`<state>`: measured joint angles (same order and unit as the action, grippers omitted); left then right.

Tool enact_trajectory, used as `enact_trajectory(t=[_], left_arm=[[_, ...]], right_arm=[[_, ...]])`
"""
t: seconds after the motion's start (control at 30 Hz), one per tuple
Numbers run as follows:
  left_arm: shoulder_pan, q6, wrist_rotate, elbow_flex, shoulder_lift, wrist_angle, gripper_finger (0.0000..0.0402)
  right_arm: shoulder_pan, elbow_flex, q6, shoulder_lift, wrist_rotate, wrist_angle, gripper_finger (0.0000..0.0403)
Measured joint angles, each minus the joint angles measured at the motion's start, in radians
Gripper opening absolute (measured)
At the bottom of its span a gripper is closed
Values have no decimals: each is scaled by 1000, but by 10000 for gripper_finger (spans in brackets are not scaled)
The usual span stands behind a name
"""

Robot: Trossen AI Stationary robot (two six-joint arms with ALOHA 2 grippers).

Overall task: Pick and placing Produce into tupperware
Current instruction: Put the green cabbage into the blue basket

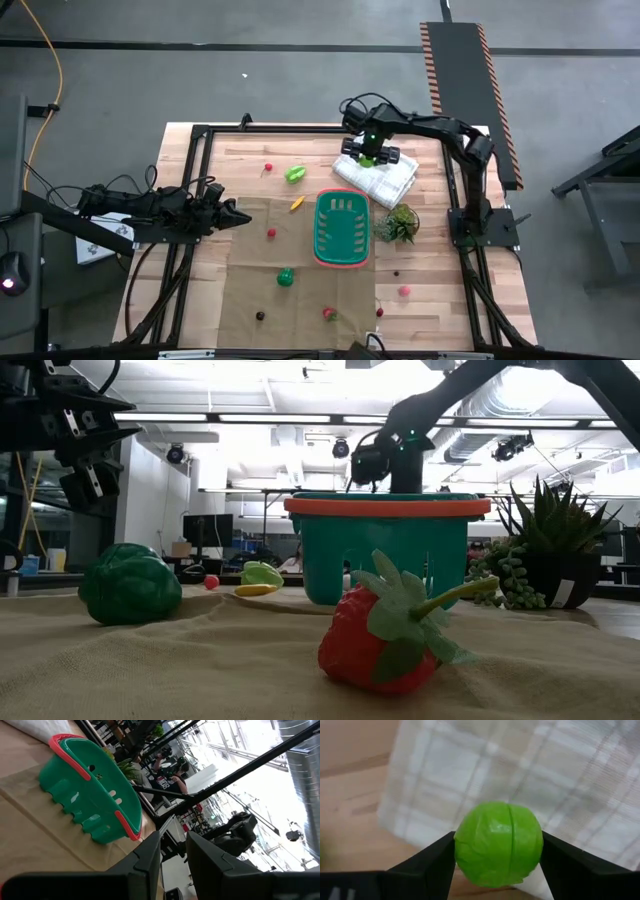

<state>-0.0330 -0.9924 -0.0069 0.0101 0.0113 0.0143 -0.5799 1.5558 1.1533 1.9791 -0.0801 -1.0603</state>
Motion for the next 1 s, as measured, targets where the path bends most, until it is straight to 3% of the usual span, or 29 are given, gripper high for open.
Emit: enact_trajectory(t=[0.27,0.53,0.73,1.0], left_arm=[[0,0,0,0,0,0,83],[0,-10,0,0,0,0,83],[0,-11,0,0,0,0,83],[0,-63,0,0,0,0,83]], right_arm=[[20,1,-73,-78,-44,77,242],[56,1,-126,-172,-107,269,242],[103,1,-217,-246,-223,437,242],[218,1,-418,-315,-355,466,242]])
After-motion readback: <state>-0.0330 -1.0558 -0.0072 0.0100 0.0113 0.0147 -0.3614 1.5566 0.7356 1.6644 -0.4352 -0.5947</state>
